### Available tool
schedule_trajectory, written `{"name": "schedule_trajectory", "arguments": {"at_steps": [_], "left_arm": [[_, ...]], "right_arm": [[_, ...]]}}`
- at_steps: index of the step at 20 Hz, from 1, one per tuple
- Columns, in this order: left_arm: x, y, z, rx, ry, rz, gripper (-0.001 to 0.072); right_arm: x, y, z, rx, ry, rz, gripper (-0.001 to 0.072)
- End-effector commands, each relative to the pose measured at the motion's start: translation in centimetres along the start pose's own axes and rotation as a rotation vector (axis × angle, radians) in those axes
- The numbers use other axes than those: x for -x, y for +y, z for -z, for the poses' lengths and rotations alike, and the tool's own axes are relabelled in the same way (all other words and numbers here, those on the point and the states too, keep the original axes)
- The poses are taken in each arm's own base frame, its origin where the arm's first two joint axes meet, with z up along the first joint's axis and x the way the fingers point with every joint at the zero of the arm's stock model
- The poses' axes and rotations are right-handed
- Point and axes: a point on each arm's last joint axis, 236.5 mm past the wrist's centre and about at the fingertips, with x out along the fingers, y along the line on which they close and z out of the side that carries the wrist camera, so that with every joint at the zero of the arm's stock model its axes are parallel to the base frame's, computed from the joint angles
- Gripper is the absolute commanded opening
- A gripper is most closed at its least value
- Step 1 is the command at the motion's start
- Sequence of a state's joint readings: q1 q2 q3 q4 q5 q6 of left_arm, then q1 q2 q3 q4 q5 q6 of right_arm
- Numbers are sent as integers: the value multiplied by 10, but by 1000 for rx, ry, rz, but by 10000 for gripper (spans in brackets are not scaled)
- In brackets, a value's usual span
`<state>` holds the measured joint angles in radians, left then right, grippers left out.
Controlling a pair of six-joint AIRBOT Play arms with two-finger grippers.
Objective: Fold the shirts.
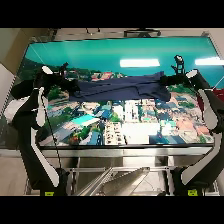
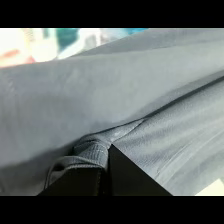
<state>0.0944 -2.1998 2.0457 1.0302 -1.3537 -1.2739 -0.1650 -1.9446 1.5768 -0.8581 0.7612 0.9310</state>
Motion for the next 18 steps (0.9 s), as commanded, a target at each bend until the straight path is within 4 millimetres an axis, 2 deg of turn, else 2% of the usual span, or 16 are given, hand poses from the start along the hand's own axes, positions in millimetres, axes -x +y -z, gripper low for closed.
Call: {"name": "schedule_trajectory", "arguments": {"at_steps": [1,2,3,4,5,7,8,10,12,15,18], "left_arm": [[7,-3,-5,-10,-21,-18,1],[4,-7,-4,-15,-15,-15,55],[2,-12,-4,-25,-9,-13,210],[2,-16,-3,-32,-5,-11,257],[6,-18,-2,-37,-2,-14,257],[21,-21,-3,-47,-9,-22,256],[36,-21,-4,-48,-24,-24,256],[70,-19,-11,-46,-75,-37,255],[104,-14,-18,-39,-139,-56,255],[145,-4,-25,2,-222,-80,255],[161,-12,-26,-2,-250,-84,254]], "right_arm": [[-1,0,1,-5,6,5,21],[-1,2,2,-7,10,-2,34],[-1,5,1,-13,9,-13,159],[1,7,-1,-11,10,-20,279],[6,8,-4,1,15,-26,347],[24,-2,-18,-10,22,-17,538],[33,-10,-24,-49,18,-3,582],[47,-26,-26,-121,26,0,588],[51,-38,-11,-200,74,-13,590],[38,-38,21,-284,168,-94,599],[17,-24,34,-341,200,-175,599]]}}
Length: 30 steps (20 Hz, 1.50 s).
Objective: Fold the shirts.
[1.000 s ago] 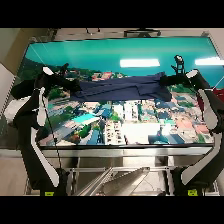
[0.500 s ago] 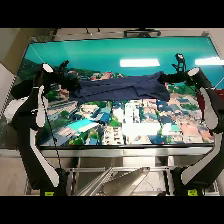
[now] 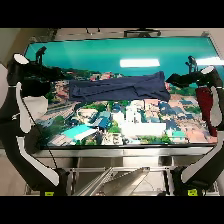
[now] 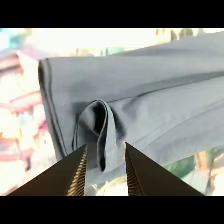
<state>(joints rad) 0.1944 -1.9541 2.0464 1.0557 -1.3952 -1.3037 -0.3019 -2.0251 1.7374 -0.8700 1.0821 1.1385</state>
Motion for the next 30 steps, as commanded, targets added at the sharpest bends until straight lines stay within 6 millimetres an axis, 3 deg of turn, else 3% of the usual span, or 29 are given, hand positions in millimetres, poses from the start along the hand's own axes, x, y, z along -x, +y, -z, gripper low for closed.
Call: {"name": "schedule_trajectory", "arguments": {"at_steps": [1,3,5,6,7,8,9,11,17,21,25,28,30], "left_arm": [[23,-8,-8,-2,-45,-7,253],[17,-22,-10,-27,-45,1,237],[7,-37,-9,-52,-34,13,118],[-1,-48,-10,-71,-29,20,106],[-11,-60,-8,-90,-20,31,105],[-21,-70,-6,-106,-9,39,105],[-34,-81,-4,-124,3,49,105],[-65,-105,6,-159,44,71,104],[-180,-179,55,-259,146,130,103],[-239,-225,94,-326,178,151,103],[-257,-247,112,-354,191,162,103],[-254,-261,111,-314,180,216,102],[-242,-276,107,-251,179,297,73]], "right_arm": [[-23,17,16,-80,54,-124,598],[-35,37,16,-62,51,-180,586],[-47,46,20,-47,68,-187,431],[-52,50,23,-40,77,-190,431],[-53,54,24,-34,80,-192,360],[-52,56,23,-28,82,-197,175],[-49,59,21,-20,84,-205,83],[-38,69,17,13,98,-229,20],[15,112,-17,92,31,-263,19],[45,138,-16,140,36,-298,19],[68,155,-12,181,46,-313,19],[84,167,-15,205,23,-313,19],[95,174,-14,211,19,-316,19]]}}
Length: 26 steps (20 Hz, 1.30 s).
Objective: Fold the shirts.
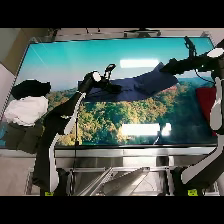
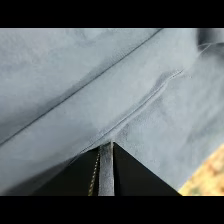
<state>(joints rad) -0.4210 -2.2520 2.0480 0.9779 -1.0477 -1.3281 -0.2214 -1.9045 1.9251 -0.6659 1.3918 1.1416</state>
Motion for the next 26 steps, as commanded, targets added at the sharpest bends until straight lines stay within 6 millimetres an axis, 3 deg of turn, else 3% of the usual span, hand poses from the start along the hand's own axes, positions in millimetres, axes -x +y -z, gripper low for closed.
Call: {"name": "schedule_trajectory", "arguments": {"at_steps": [1,4,6,10,14,15,16,17,18,22,25,26], "left_arm": [[14,-29,-11,69,-32,127,11],[51,-40,-43,76,-140,155,12],[61,-40,-60,72,-209,141,18],[37,-36,-50,86,-180,140,17],[16,-41,-26,77,-94,149,19],[16,-41,-22,66,-74,148,59],[16,-42,-17,47,-55,151,286],[18,-39,-14,49,-43,154,423],[20,-37,-13,56,-34,158,462],[33,-37,-29,62,-92,159,460],[33,-52,-44,37,-156,151,201],[29,-56,-44,32,-162,150,64]], "right_arm": [[14,20,-1,21,-2,-6,19],[22,29,-4,20,-14,-5,19],[22,36,-1,21,-1,-16,19],[15,64,2,64,20,-47,19],[14,72,2,55,24,-52,19],[14,73,3,51,29,-54,19],[15,73,5,44,35,-56,19],[15,74,6,46,40,-57,19],[15,74,7,45,42,-58,19],[16,75,6,37,41,-57,19],[17,76,7,26,43,-58,19],[18,78,8,25,47,-60,19]]}}
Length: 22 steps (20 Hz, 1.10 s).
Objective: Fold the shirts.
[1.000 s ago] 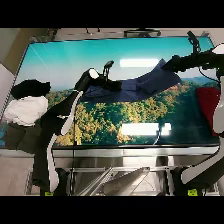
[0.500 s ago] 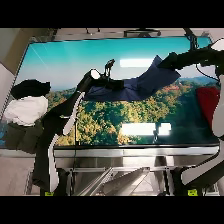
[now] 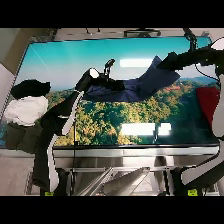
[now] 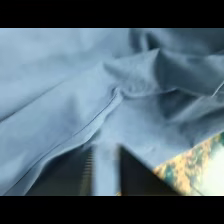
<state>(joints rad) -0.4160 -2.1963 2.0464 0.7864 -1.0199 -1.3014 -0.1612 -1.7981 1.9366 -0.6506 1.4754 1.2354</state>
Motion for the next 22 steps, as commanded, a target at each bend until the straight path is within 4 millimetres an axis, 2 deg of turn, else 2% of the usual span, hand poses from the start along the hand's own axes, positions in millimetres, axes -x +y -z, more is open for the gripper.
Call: {"name": "schedule_trajectory", "arguments": {"at_steps": [1,4,6,8,10,12,13,14,16,17,19,21,22], "left_arm": [[-9,-8,-8,-15,-46,-6,13],[-32,0,8,1,-11,-8,16],[-45,6,21,28,22,-4,17],[-54,3,29,63,37,29,17],[-53,-2,28,82,36,54,17],[-32,-17,18,112,34,119,17],[-12,-26,12,109,38,152,17],[18,-34,2,83,35,182,16],[94,-42,-20,13,-4,195,16],[135,-43,-33,-21,-45,189,16],[222,-43,-54,-54,-152,153,17],[291,-40,-63,-74,-245,106,17],[317,-40,-64,-83,-278,84,17]], "right_arm": [[2,5,4,-5,15,-7,19],[8,17,6,-1,20,-11,19],[12,34,5,17,12,-24,19],[11,46,6,19,14,-29,19],[6,47,8,18,27,-27,19],[-1,51,11,14,42,-28,19],[-5,54,10,22,39,-31,19],[-9,58,7,29,26,-31,19],[-27,71,-5,53,-19,-35,19],[-42,82,-11,69,-45,-44,20],[-91,113,-19,97,-92,-81,20],[-163,149,-11,97,-112,-139,20],[-203,163,0,90,-117,-157,21]]}}
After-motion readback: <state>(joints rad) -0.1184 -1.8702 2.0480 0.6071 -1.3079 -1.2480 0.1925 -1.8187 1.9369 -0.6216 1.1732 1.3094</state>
